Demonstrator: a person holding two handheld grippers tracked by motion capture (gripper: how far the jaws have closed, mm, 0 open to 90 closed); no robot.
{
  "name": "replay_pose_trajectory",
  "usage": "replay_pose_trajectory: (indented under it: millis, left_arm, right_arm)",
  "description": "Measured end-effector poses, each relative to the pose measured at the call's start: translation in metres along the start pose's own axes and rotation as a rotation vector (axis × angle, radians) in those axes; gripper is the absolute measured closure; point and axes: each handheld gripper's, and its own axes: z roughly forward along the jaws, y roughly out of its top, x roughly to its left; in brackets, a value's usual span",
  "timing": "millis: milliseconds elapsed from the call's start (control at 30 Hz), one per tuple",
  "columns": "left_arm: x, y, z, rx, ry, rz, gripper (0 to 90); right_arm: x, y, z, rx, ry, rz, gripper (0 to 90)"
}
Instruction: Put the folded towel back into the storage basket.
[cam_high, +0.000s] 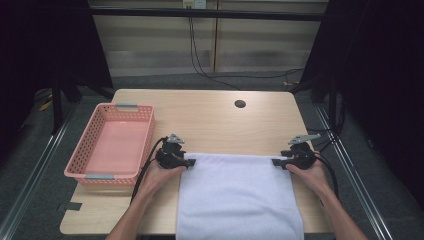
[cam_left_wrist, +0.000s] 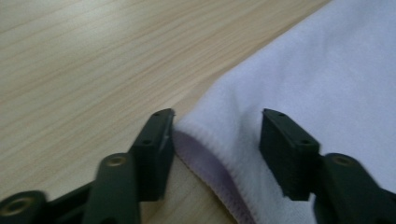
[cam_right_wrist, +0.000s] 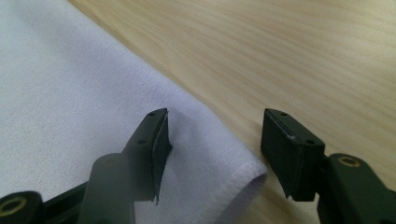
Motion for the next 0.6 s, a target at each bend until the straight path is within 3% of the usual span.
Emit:
replay_pose_trajectory:
  millis: [67, 100, 167, 200, 233, 333, 433, 533, 600]
  left_arm:
    - [0.002, -0.001, -0.001, 0.007, -0.028, 0.008, 65.0]
    - [0.002, -0.002, -0.001, 0.011, -0.045, -0.002, 68.5]
    - [-0.002, -0.003, 0.000, 0.005, -0.056, 0.025, 78.1]
    - [-0.004, -0.004, -0.001, 0.008, -0.056, 0.035, 79.7]
    - [-0.004, -0.004, -0.002, 0.008, -0.061, 0.021, 81.6]
    - [-0.004, -0.004, -0.003, 0.000, -0.062, 0.010, 83.2]
    - [-0.004, -0.001, -0.007, -0.024, -0.068, -0.001, 83.6]
    - [-0.002, 0.003, -0.015, -0.090, -0.063, -0.019, 83.6]
    - [-0.001, 0.006, -0.018, -0.113, -0.081, -0.036, 83.6]
  right_arm:
    - [-0.001, -0.001, -0.001, -0.001, 0.000, -0.003, 43.1]
    - [-0.002, -0.001, -0.001, 0.000, 0.007, -0.001, 47.3]
    - [-0.003, -0.002, -0.003, 0.001, 0.042, 0.003, 56.5]
    - [-0.003, -0.003, -0.004, 0.001, 0.045, -0.004, 63.2]
    - [-0.004, -0.004, -0.005, 0.000, 0.078, -0.001, 71.5]
    - [-0.003, -0.005, -0.006, 0.002, 0.106, 0.007, 79.5]
    - [-0.003, -0.002, -0.010, -0.009, 0.113, 0.024, 82.8]
    - [-0.007, 0.003, -0.020, -0.065, 0.122, 0.054, 84.0]
    - [-0.010, 0.007, -0.024, -0.103, 0.120, 0.061, 84.3]
